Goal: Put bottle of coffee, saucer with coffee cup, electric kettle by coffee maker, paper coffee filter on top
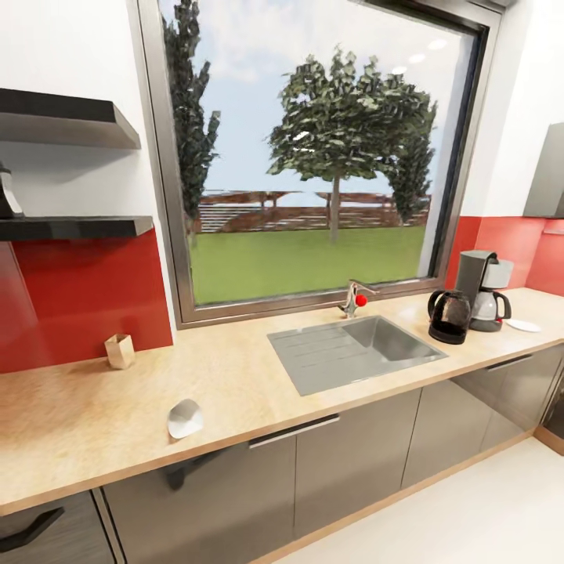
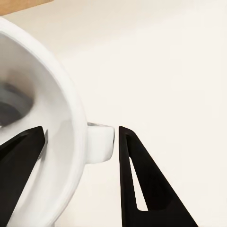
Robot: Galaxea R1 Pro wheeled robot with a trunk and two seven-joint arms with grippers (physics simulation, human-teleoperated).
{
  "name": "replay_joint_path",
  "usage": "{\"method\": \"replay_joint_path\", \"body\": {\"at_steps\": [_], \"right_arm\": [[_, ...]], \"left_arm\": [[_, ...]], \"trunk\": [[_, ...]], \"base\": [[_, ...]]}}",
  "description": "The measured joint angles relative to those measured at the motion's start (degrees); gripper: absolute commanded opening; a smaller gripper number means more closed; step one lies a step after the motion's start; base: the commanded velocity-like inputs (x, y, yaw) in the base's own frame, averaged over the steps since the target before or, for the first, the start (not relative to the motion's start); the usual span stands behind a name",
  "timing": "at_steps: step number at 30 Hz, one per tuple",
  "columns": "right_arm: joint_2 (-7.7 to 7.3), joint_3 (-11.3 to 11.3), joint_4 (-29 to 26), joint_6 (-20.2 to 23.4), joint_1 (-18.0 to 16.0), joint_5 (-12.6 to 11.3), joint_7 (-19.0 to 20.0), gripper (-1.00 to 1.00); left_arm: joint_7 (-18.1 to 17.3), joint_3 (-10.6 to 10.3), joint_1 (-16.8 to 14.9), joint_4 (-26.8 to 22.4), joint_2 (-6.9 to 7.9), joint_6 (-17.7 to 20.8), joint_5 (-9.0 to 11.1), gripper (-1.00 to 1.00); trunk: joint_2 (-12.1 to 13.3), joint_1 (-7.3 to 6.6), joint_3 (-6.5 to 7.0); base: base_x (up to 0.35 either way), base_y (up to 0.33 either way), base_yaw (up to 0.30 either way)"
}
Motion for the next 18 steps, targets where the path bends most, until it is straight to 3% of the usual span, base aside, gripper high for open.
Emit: {"method": "replay_joint_path", "body": {"at_steps": [15, 18], "right_arm": [[0.02, 0.0, 0.0, 0.0, 0.0, 0.0, 0.0, -1.0], [0.02, 0.0, 0.0, 0.0, 0.0, 0.0, 0.0, -1.0]], "left_arm": [[0.0, 0.0, 0.0, 0.0, 0.0, 0.0, 0.0, 1.0], [0.0, 0.0, 0.0, 0.0, 0.0, 0.0, 0.0, 1.0]], "trunk": [[6.0, -3.3, 2.7], [6.0, -3.3, 2.71]], "base": [[0.0, 0.0, 0.0], [0.0, 0.0, 0.0]]}}
